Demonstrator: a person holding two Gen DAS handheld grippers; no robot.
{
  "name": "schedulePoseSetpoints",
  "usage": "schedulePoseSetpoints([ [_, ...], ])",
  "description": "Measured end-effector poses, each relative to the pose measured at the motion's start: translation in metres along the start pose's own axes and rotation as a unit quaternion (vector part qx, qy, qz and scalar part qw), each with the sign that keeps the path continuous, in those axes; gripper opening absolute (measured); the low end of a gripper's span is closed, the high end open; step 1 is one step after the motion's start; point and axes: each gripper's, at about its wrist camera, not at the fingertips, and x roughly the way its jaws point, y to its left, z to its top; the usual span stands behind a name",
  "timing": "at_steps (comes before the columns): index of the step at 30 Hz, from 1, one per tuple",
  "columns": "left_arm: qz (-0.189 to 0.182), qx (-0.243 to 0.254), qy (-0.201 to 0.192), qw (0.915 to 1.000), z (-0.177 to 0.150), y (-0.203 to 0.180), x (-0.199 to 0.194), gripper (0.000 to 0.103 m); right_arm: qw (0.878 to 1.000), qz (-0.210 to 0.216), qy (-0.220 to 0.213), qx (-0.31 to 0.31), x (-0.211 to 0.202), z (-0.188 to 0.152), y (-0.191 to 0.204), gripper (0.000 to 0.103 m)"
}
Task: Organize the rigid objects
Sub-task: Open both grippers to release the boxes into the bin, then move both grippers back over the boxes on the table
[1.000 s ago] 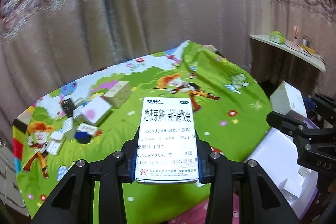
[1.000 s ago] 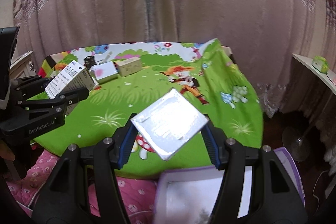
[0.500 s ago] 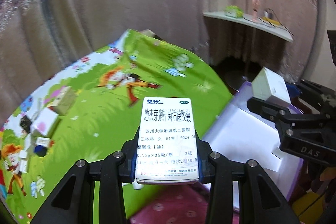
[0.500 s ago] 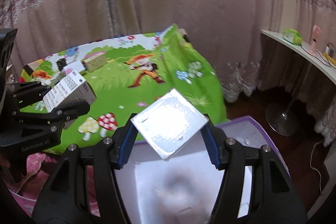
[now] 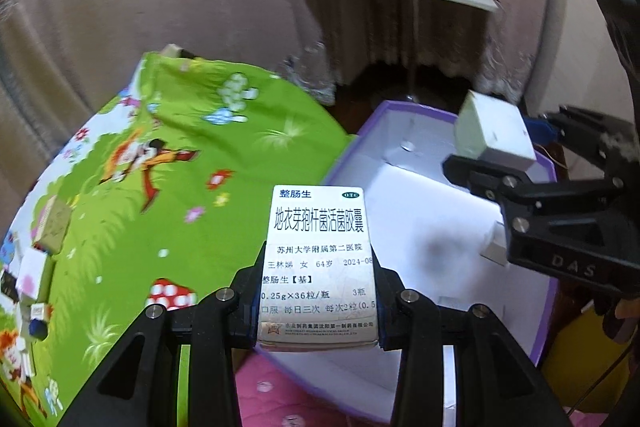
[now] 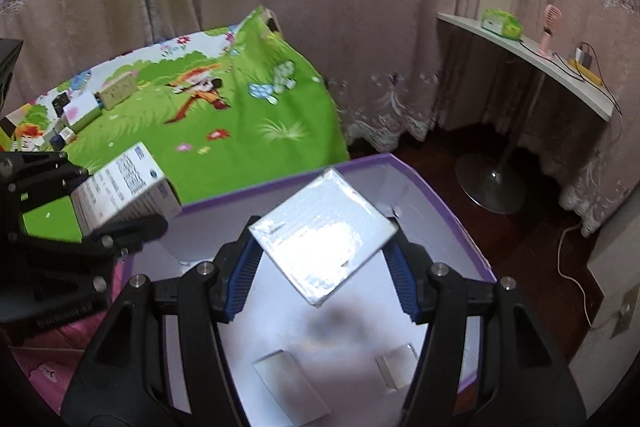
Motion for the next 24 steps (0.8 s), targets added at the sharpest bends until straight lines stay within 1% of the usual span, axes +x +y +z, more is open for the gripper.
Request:
schedulePoseSetpoints([
  [3,-0.013,0.015,0.002,0.9998,-0.002,-0.013,0.005,0.041,1.0,-0.019,0.009,-0.002,0.002,-0.005,-0.007,0.063],
  [4,-0.031,0.015,0.002,0.9994,-0.004,-0.015,0.005,0.041,1.0,-0.026,0.013,-0.001,0.003,-0.005,-0.01,0.063],
  [5,-0.055,0.011,0.0,0.9984,-0.004,-0.016,0.006,0.042,0.999,-0.032,0.019,0.002,0.004,-0.006,-0.014,0.063],
  [6,-0.102,0.006,0.001,0.9947,-0.006,-0.016,0.007,0.042,0.999,-0.035,0.023,0.005,0.006,-0.005,-0.016,0.064],
  [7,-0.128,0.007,0.008,0.9918,-0.008,-0.016,0.009,0.049,0.999,-0.039,0.035,0.009,0.009,-0.005,-0.019,0.069],
  [8,-0.137,0.008,0.014,0.9905,-0.009,-0.016,0.01,0.057,0.998,-0.044,0.044,0.011,0.012,-0.004,-0.021,0.073],
  [9,-0.136,0.007,0.017,0.9905,-0.012,-0.015,0.011,0.06,0.997,-0.052,0.05,0.014,0.014,-0.004,-0.022,0.081],
  [10,-0.134,0.006,0.015,0.9909,-0.015,-0.012,0.01,0.062,0.997,-0.06,0.051,0.018,0.015,-0.004,-0.023,0.084],
  [13,-0.117,-0.024,-0.001,0.9928,-0.024,0.013,0.004,0.062,0.997,-0.05,0.043,0.03,0.015,0.002,-0.018,0.084],
  [15,-0.093,-0.063,-0.012,0.9936,-0.032,0.046,0.001,0.062,0.999,-0.032,0.032,0.028,0.014,0.01,-0.002,0.085],
  [17,-0.049,-0.105,-0.023,0.9929,-0.044,0.087,-0.006,0.062,1.0,-0.006,0.028,0.007,0.019,0.018,0.024,0.086],
  [18,-0.015,-0.135,-0.029,0.9903,-0.055,0.117,-0.011,0.062,0.999,0.009,0.03,-0.012,0.022,0.022,0.04,0.086],
  [19,0.016,-0.155,-0.032,0.9873,-0.064,0.138,-0.015,0.062,0.999,0.021,0.03,-0.032,0.025,0.024,0.055,0.086],
  [20,0.052,-0.179,-0.035,0.9819,-0.077,0.162,-0.021,0.063,0.998,0.031,0.029,-0.053,0.028,0.025,0.072,0.086],
  [21,0.09,-0.213,-0.038,0.9722,-0.096,0.193,-0.029,0.064,0.995,0.05,0.032,-0.08,0.034,0.027,0.097,0.086],
  [22,0.116,-0.238,-0.039,0.9635,-0.112,0.216,-0.036,0.067,0.993,0.067,0.038,-0.094,0.039,0.027,0.112,0.086],
  [23,0.146,-0.266,-0.038,0.9519,-0.135,0.243,-0.046,0.069,0.988,0.096,0.047,-0.11,0.047,0.028,0.132,0.086],
  [24,0.169,-0.286,-0.037,0.9424,-0.153,0.266,-0.051,0.069,0.982,0.129,0.056,-0.127,0.056,0.028,0.155,0.086],
])
